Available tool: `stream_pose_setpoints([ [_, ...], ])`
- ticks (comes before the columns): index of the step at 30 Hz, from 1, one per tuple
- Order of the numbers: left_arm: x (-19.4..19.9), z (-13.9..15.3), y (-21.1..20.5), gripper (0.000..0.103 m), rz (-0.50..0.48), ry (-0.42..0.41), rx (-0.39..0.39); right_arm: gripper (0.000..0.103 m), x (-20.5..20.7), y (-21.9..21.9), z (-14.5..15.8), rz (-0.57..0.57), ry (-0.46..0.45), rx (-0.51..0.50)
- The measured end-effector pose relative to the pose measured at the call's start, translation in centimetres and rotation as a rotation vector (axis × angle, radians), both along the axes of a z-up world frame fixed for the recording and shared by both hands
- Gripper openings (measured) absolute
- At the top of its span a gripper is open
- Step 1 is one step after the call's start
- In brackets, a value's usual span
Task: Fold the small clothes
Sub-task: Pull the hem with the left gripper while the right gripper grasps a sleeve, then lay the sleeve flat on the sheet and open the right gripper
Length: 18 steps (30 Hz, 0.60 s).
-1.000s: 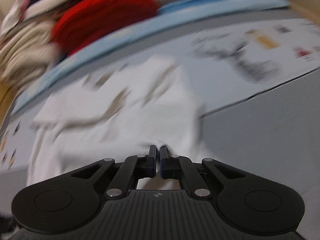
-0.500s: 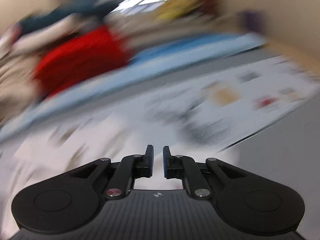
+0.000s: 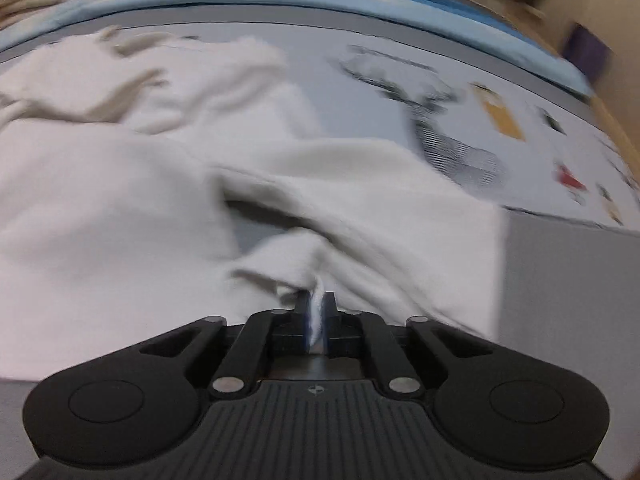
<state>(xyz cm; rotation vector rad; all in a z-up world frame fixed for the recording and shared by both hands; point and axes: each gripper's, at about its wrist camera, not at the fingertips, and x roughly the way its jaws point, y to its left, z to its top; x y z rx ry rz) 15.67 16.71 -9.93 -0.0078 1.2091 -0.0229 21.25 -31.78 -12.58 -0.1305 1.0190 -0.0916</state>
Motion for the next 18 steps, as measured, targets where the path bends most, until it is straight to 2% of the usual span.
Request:
stream_pose_setpoints([
  [2, 0.0, 0.0, -0.1, 0.033, -0.003, -0.001, -0.003, 0.004, 0.3, -3.0, 0.9, -0.159, -0.048, -0.039],
  [5, 0.0, 0.0, -0.3, 0.033, -0.014, -0.001, -0.004, 0.005, -0.5, -7.8, 2.7, -0.458, -0.129, -0.224],
  [7, 0.1, 0.0, -0.3, 0.033, -0.016, -0.002, -0.006, 0.009, -1.4, -9.4, 3.8, -0.535, -0.196, -0.214],
  [9, 0.2, 0.0, -0.2, 0.033, -0.010, -0.001, -0.009, 0.010, -2.1, -8.5, 5.1, -0.494, -0.283, -0.230],
  [10, 0.2, 0.0, -0.2, 0.033, -0.007, 0.000, -0.010, 0.017, -2.3, -7.2, 5.6, -0.426, -0.327, -0.228],
  [11, 0.2, 0.0, -0.3, 0.033, -0.005, 0.001, -0.012, 0.030, -2.5, -6.0, 6.0, -0.352, -0.364, -0.198],
  [12, 0.2, 0.0, -0.4, 0.033, -0.005, 0.003, -0.014, 0.035, -2.9, -4.7, 6.4, -0.276, -0.395, -0.149],
  [13, 0.2, -0.1, -0.5, 0.033, -0.008, 0.004, -0.016, 0.036, -3.1, -3.5, 6.5, -0.184, -0.405, -0.061],
  [15, 0.2, -0.1, -0.6, 0.033, -0.013, 0.009, -0.015, 0.036, -2.4, -1.8, 5.9, -0.047, -0.329, 0.122],
  [16, 0.1, -0.2, -0.6, 0.033, -0.012, 0.012, -0.014, 0.036, -2.0, -1.0, 5.0, 0.006, -0.252, 0.206],
  [18, 0.1, -0.4, -0.5, 0.033, -0.007, 0.020, -0.011, 0.036, -1.0, 0.1, 2.9, 0.060, -0.126, 0.249],
])
